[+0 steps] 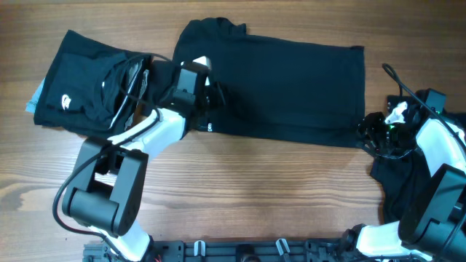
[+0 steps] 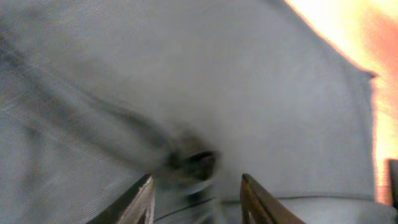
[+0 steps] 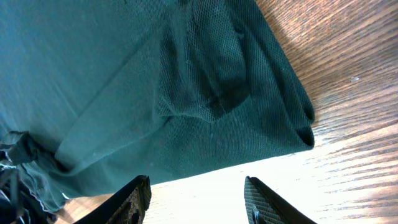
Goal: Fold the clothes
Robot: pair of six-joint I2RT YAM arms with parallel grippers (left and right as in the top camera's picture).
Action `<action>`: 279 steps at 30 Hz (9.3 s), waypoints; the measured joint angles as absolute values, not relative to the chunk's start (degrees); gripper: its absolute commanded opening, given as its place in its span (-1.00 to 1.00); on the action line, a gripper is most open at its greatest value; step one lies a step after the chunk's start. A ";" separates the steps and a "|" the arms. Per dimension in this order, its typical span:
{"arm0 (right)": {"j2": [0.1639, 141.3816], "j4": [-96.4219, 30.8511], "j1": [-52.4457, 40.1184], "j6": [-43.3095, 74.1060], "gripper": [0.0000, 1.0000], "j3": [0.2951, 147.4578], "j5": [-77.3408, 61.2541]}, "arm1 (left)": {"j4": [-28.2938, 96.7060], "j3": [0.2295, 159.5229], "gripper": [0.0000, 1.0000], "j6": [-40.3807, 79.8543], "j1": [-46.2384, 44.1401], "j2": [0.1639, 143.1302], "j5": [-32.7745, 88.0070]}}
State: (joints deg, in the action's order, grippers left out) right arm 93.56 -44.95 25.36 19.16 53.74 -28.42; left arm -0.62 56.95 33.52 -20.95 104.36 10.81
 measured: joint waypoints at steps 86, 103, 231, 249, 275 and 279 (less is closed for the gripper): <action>93.67 -29.95 14.39 19.42 -0.91 47.27 -24.64 | 34.72 65.34 -0.92 26.20 2.42 108.77 0.71; 93.65 -27.42 14.39 21.89 -0.25 48.45 -26.37 | 35.27 65.36 -0.91 22.02 2.70 108.44 2.92; 87.42 -57.28 19.70 11.64 0.11 75.53 -26.20 | 15.46 80.44 0.25 3.25 -5.50 110.08 16.99; 87.92 -61.08 19.66 11.60 0.10 75.53 -26.57 | -0.62 80.25 -0.92 3.07 -12.53 126.93 4.56; 87.96 -60.62 19.66 10.15 0.09 75.53 -26.55 | 28.77 81.67 0.22 10.48 -12.27 111.79 6.61; 87.96 -60.62 19.66 10.15 0.10 75.53 -26.57 | 27.68 81.93 0.22 10.17 -10.98 110.76 6.24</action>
State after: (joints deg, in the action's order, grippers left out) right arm 87.96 -60.62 19.66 10.15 75.53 -26.57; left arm 27.68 81.93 10.17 -10.98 110.76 6.24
